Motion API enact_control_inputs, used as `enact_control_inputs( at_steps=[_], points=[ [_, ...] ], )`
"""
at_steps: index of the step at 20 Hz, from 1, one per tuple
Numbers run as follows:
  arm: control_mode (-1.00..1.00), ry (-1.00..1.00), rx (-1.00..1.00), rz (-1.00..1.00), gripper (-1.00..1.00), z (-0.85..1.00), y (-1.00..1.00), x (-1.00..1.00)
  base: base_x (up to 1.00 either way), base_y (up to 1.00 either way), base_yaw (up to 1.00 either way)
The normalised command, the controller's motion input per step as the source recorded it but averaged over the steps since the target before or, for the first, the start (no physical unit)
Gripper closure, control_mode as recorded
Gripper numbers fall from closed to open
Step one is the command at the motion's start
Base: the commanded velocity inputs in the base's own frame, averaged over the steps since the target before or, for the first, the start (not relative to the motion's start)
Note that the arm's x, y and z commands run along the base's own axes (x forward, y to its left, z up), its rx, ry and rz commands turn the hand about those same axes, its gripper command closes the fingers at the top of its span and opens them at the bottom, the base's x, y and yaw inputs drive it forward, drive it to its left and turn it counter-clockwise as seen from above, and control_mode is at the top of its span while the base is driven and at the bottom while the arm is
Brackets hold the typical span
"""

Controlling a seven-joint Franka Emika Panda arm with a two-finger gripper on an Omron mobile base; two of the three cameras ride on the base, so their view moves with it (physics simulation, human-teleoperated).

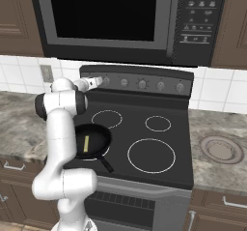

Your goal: Pick up the butter stick and place it in the pan. Then turn on the burner for the pan.

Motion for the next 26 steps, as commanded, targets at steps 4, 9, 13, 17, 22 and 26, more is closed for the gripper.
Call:
enact_control_inputs(
  at_steps=[4, 9, 13, 17, 22, 26],
  points=[
    [-1.00, 0.00, -0.08, 0.00, 1.00, 0.00, 0.00, 0.00, 0.00, 0.00, 0.00],
    [-1.00, 0.00, -0.09, 0.00, 1.00, 0.00, 0.00, 0.00, 0.00, 0.00, 0.00],
    [-1.00, 0.00, -0.10, 0.00, 1.00, -0.01, 0.00, 0.00, 0.00, 0.00, 0.00],
    [-1.00, 0.00, -0.09, 0.00, 1.00, -0.01, 0.00, 0.00, 0.00, 0.00, 0.00],
    [-1.00, 0.00, -0.08, 0.00, 1.00, 0.00, 0.00, 0.01, 0.00, 0.00, 0.00],
    [-1.00, 0.00, -0.08, 0.00, 1.00, 0.00, 0.00, 0.01, 0.00, 0.00, 0.00]
  ],
)
